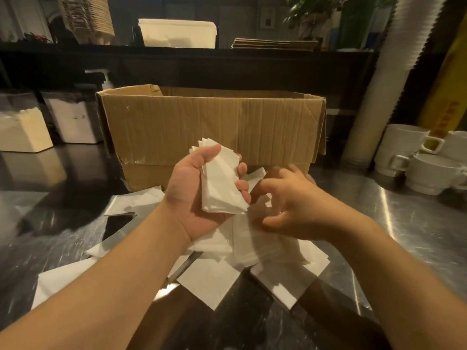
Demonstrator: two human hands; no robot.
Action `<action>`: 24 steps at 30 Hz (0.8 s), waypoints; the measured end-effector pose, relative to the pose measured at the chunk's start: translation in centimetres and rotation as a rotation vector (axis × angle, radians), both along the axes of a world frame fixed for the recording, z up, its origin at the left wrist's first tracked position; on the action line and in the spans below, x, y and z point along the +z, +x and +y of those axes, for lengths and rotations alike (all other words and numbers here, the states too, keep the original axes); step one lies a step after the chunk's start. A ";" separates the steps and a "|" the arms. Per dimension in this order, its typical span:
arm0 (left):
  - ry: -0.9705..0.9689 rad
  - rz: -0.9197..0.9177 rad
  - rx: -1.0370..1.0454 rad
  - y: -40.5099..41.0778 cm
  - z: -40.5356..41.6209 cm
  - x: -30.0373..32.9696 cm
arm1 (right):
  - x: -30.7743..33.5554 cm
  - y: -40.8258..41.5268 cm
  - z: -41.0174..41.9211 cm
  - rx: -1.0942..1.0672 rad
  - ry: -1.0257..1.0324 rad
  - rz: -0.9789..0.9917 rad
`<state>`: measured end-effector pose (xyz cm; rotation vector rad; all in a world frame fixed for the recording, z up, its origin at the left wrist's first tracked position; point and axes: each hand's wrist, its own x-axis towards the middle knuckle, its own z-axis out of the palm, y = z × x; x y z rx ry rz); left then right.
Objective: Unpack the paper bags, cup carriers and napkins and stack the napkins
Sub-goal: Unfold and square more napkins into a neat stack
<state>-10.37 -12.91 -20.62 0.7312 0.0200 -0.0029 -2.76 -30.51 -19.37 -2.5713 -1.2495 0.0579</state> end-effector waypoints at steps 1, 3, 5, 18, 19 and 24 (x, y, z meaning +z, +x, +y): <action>0.001 0.006 0.008 0.0 0.0 0.0 | 0.0 -0.1 0.0 -0.004 -0.042 0.007; 0.011 0.009 0.007 0.0 -0.1 0.0 | -0.2 -0.2 0.1 -0.016 -0.087 0.002; 0.022 0.013 0.004 0.0 -0.1 -0.1 | -0.3 -0.2 0.3 -0.023 -0.100 -0.014; 0.036 0.029 -0.001 0.2 0.0 -0.1 | -0.7 0.4 0.4 0.026 -0.070 -0.006; 0.036 0.031 0.001 0.2 -0.1 -0.1 | -0.7 0.5 0.3 0.026 -0.071 0.022; 0.044 0.030 0.008 0.2 -0.2 -0.1 | -0.9 0.5 0.2 0.014 -0.109 0.045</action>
